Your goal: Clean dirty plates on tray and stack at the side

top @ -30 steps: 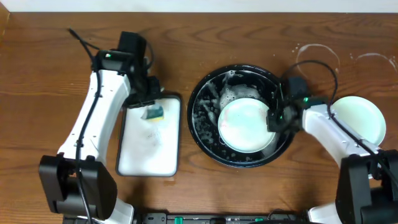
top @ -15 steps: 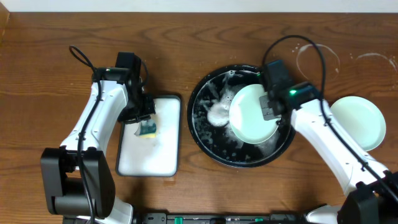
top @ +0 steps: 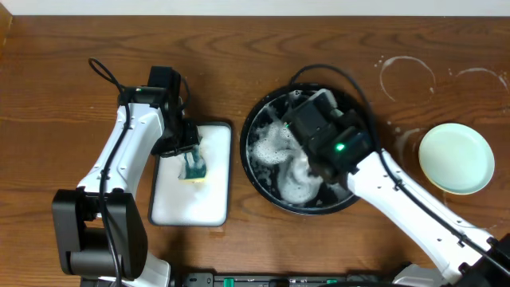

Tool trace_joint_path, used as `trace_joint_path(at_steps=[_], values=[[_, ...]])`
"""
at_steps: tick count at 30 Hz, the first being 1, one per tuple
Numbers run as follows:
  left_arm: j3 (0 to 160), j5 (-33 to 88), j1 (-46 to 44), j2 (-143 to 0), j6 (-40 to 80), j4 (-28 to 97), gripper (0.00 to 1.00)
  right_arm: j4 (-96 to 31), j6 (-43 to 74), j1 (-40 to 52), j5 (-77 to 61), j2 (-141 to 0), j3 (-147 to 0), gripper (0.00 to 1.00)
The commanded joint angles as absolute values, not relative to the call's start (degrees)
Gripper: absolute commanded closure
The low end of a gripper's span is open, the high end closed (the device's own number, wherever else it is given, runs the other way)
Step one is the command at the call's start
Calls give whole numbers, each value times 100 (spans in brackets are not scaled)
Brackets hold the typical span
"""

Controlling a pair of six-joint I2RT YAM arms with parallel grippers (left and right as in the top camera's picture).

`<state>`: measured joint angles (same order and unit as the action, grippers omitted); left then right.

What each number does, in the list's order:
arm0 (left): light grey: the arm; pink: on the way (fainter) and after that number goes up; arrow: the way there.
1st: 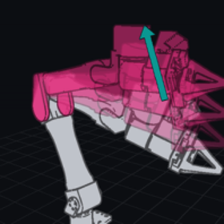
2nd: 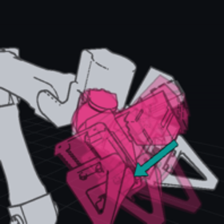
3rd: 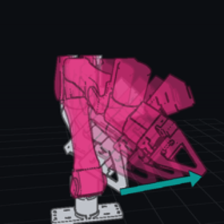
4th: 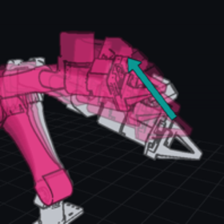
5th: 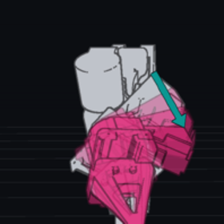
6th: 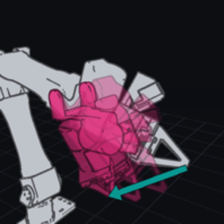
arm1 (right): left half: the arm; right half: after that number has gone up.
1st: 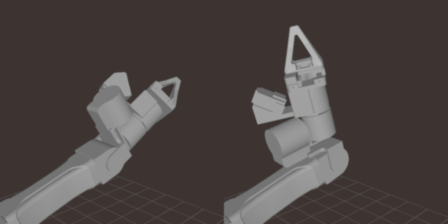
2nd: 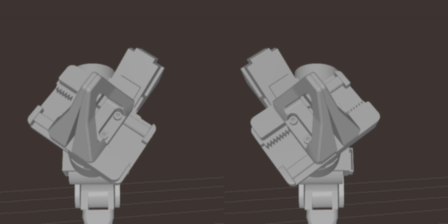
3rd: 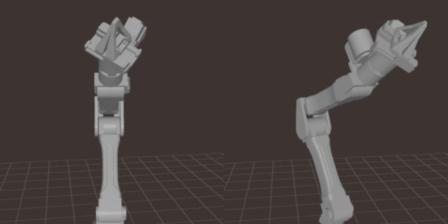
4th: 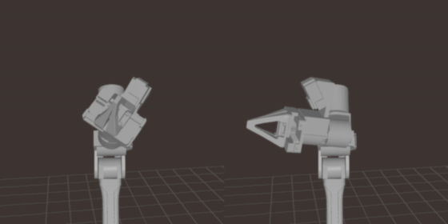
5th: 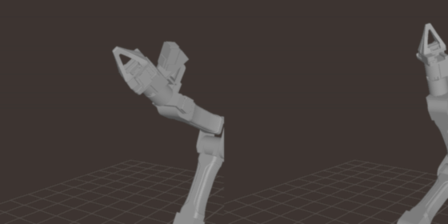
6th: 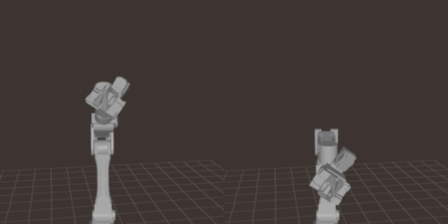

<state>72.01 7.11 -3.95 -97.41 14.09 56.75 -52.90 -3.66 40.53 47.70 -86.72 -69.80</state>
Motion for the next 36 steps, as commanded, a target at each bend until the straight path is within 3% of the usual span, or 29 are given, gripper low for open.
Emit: trace_joint_path(at_steps=[1,8,14,20,22,24,25,36], values=[[7185,657,-377,-9773,1339,5688,79,-5290,-954,4324,5588,-8571,-7124,99],[7185,657,-377,-9773,1339,5688,78,-5229,-1044,4510,5765,-8571,-7124,99],[7185,657,-377,-9773,1339,5688,54,-5210,-1640,4510,5765,-8571,-7124,99],[7185,657,-377,-9773,1339,5688,43,-5118,-1551,4510,5743,-8571,-7124,99],[7185,657,-377,-9773,1339,5688,32,-5006,-1393,4510,5697,-8571,-7124,99],[7185,657,-377,-9773,1339,5688,31,-4945,-1369,4510,5548,-8571,-7124,99],[7185,657,-377,-9773,1339,5686,23,-4917,-1369,4510,5448,-8571,-7124,99],[7185,657,-377,-9773,1339,5686,20,-4888,-1378,4504,5269,-8571,-7124,99]])
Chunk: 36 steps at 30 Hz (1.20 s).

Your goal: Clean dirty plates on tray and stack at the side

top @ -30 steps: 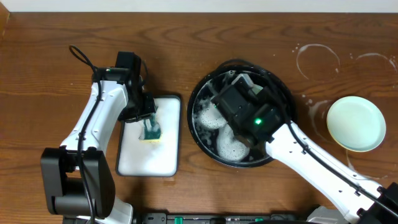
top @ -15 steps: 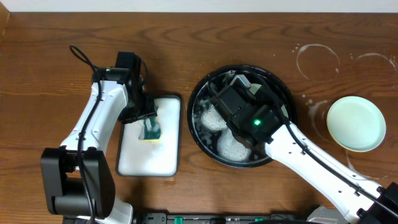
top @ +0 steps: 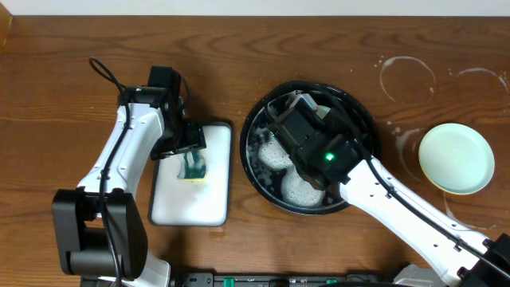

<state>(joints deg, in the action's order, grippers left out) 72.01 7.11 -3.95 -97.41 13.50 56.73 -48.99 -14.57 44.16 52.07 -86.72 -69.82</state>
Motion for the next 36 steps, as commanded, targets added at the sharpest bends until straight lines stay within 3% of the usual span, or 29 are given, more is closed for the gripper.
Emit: trace_joint_path(at_steps=[1,26,29,34,36], values=[[7185,657,-377,-9773,1339,5688,20,-4888,-1378,4504,5269,-8571,-7124,99],[7185,657,-377,-9773,1339,5688,20,-4882,-1247,4506,5253,-8571,-7124,99],[7185,657,-377,-9773,1339,5688,20,-4928,-2025,4493,4904,-8576,-7124,99],[7185,657,-377,-9773,1339,5688,20,-4952,-2187,4466,5037,-8576,-7124,99],[7185,657,-377,-9773,1339,5688,20,-4890,-1610,4410,5527,-8576,-7124,99]])
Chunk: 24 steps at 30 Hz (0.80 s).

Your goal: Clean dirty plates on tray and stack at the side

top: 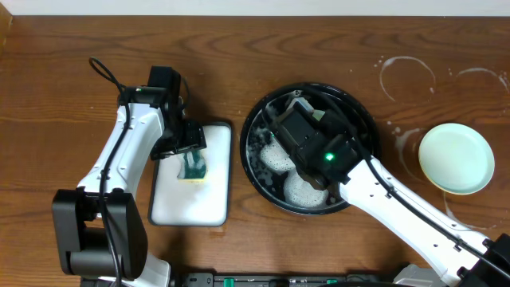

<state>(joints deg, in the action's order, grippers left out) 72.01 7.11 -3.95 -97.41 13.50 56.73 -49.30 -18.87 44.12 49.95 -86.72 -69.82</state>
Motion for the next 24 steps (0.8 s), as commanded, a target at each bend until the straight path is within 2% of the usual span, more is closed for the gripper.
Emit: trace_joint_path(at_steps=[1,3,5,8,10,11,13,14,17,20,21,24], values=[[7185,657,-377,-9773,1339,5688,20,-4897,-1535,4416,5347,-8576,-7124,99],[7185,657,-377,-9773,1339,5688,20,-5113,-2084,4458,5096,-8591,-7122,99],[7185,657,-377,-9773,1337,5688,19,-5052,-1992,4401,5459,-8604,-7122,99],[7185,657,-377,-9773,1339,5688,20,-5188,-2139,4388,5190,-8604,-7122,99],[7185,657,-377,-9773,1339,5688,20,-5057,-1557,4344,5872,-8604,-7122,99],[7185,657,-377,-9773,1339,5686,20,-4950,-1354,4357,5708,-8595,-7124,99],[7185,657,-377,-9773,1339,5688,20,-5017,-1787,4416,5083,-8582,-7124,99],[7185,657,-377,-9773,1339,5688,20,-5011,-1682,4412,5266,-8584,-7122,99],[7185,657,-377,-9773,1339,5688,19,-4858,-709,4316,5784,-8576,-7124,99],[7185,657,-377,-9773,1339,5688,20,-5054,-2174,4333,4445,-8573,-7122,99],[7185,657,-377,-9773,1337,5688,20,-5054,-2320,4322,4534,-8573,-7122,99],[7185,657,-377,-9773,1339,5688,19,-4661,-1616,4263,5533,-8573,-7124,99]])
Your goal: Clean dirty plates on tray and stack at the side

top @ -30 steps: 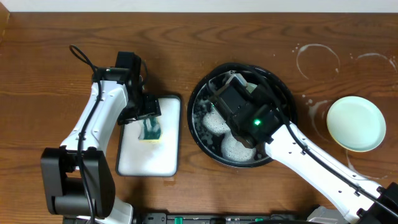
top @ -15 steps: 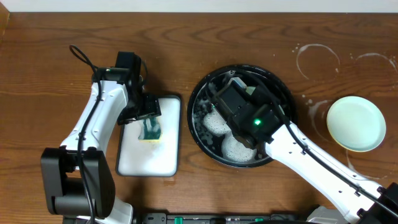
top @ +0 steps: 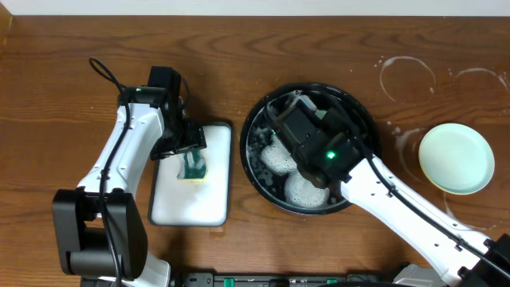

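A black round basin of soapy water holds two foam-covered whitish plates, one at the left and one at the front. My right gripper reaches down into the basin's left half; its wrist hides the fingers, so their state and any hold are unclear. A clean pale green plate lies on the table at the far right. On the white tray at the left, my left gripper is shut on a green and yellow sponge that rests on the tray.
Wet ring marks and drops mark the wooden table behind the green plate. The right arm's cable arcs over the basin's back rim. The left arm's base stands at the front left corner.
The right wrist has shifted very slightly toward the right over the basin. The left arm, the sponge and the green plate are where they were.
At first my right wrist hung over the basin's middle right, with foam spread across the water. By the second moment it was over the left half and two rounded foamy plates showed below it. It has stayed there. The left gripper kept the sponge on the tray throughout.
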Tool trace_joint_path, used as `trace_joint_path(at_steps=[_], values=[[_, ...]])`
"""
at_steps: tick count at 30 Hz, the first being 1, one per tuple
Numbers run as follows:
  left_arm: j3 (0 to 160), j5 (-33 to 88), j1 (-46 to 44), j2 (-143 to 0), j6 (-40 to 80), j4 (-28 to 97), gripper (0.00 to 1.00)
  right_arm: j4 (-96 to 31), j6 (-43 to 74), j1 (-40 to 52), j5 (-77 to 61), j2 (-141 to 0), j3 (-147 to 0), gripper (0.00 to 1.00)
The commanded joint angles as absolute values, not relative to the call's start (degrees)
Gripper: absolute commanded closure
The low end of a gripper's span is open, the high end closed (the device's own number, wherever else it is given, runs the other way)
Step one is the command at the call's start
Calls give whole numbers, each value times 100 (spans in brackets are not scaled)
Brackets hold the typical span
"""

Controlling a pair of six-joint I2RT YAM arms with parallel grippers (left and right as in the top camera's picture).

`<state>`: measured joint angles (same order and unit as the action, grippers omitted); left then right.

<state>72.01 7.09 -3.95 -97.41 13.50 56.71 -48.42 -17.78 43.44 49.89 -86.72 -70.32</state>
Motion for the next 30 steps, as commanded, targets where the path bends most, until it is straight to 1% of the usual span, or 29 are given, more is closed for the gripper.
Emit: trace_joint_path(at_steps=[1,2,3,4,5,6,8,11,30], values=[[7185,657,-377,-9773,1337,5688,20,-4694,-1876,4281,5363,-8573,-7124,99],[7185,657,-377,-9773,1339,5688,20,-4814,-2370,4296,5229,-8573,-7124,99],[7185,657,-377,-9773,1337,5688,20,-4810,-2456,4278,5446,-8576,-7124,99],[7185,657,-377,-9773,1339,5688,19,-4641,-2237,4226,5822,-8576,-7124,99],[7185,657,-377,-9773,1339,5688,20,-4552,-2082,4206,5909,-8576,-7124,99],[7185,657,-377,-9773,1339,5688,20,-4554,-2154,4213,5653,-8565,-7124,99],[7185,657,-377,-9773,1339,5686,19,-4783,-2727,4254,5100,-8560,-7124,99],[7185,657,-377,-9773,1339,5688,20,-4805,-2447,4252,5245,-8560,-7124,99],[7185,657,-377,-9773,1339,5688,19,-4807,-2445,4263,5227,-8562,-7124,99]])
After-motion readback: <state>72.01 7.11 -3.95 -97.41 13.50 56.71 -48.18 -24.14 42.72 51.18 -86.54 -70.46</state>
